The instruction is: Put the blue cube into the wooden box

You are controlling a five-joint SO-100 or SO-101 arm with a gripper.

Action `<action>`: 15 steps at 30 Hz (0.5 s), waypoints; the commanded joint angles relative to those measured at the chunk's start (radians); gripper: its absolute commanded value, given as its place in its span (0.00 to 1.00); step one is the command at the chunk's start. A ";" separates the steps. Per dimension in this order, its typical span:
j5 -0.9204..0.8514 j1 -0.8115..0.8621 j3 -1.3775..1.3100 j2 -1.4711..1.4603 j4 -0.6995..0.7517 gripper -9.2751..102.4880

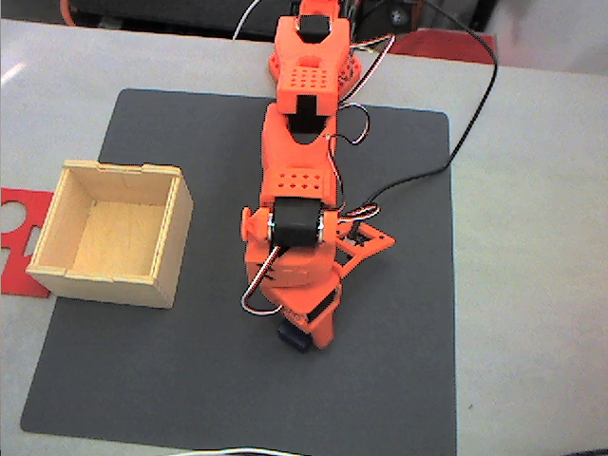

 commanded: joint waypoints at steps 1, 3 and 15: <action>0.003 -0.003 -0.041 0.009 -0.031 0.08; 0.012 -0.002 -0.080 0.009 -0.034 0.08; 0.040 0.206 -0.210 0.344 -0.101 0.08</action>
